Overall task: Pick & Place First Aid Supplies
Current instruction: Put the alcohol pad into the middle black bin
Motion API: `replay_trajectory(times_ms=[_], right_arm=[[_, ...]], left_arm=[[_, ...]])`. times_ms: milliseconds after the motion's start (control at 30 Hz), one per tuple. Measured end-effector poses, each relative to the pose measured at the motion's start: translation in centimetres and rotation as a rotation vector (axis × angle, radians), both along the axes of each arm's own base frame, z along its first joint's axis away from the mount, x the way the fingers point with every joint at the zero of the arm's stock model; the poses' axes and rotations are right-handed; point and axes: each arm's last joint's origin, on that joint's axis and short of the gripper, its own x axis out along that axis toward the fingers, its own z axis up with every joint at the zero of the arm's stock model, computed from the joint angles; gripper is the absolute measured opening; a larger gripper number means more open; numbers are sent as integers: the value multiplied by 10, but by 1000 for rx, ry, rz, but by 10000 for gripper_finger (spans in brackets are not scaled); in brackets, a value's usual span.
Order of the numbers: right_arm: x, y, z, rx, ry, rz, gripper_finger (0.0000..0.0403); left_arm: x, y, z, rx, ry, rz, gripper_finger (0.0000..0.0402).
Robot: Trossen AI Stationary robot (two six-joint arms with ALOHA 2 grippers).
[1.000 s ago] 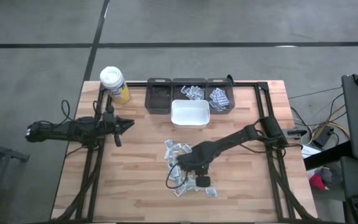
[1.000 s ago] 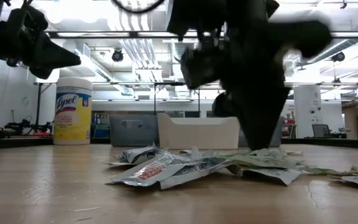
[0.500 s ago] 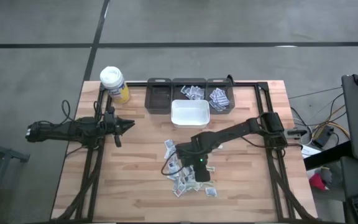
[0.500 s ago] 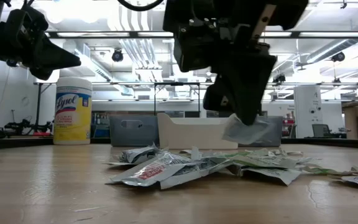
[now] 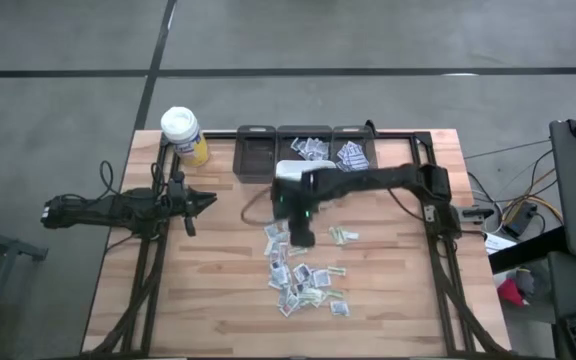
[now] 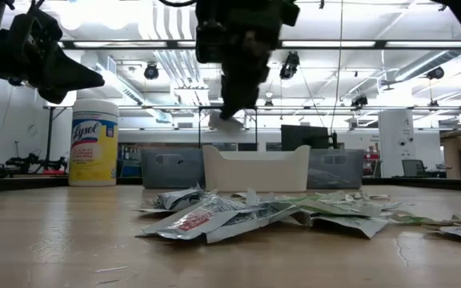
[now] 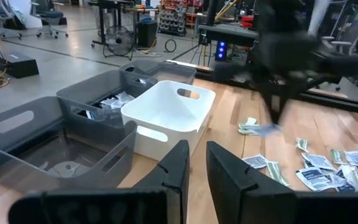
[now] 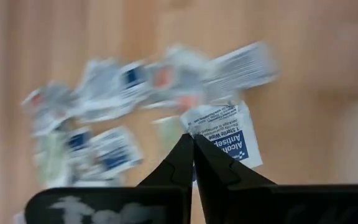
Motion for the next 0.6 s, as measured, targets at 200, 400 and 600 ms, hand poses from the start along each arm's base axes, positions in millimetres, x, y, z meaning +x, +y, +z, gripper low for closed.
replay_trajectory(times_ms=[200,400,600], right_arm=[[0,-63,32,-123,-85,-77,8],[-13,-130,51,-272,-128,-173,8],[-28,-186,42,-349,-101,-211,8]], left_arm=[[0,0,0,2,0,7,53],[0,1,0,8,3,35,53],[0,2,-1,27,15,82,53]])
